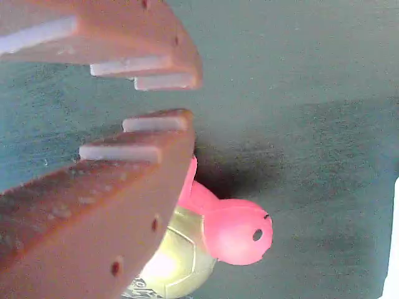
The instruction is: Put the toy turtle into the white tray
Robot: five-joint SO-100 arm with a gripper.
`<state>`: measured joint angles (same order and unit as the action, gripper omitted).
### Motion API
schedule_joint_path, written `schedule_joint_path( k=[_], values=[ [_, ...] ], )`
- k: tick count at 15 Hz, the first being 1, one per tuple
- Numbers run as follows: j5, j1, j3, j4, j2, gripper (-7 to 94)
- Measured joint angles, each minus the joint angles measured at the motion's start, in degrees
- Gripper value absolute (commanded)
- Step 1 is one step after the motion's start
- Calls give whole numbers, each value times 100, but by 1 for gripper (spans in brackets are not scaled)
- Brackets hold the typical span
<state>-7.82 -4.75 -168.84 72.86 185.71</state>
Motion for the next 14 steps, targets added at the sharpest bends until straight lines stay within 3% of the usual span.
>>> schedule_joint_path(
  k=[14],
  values=[
    [158,-281,0,-70,-44,0]
  ],
)
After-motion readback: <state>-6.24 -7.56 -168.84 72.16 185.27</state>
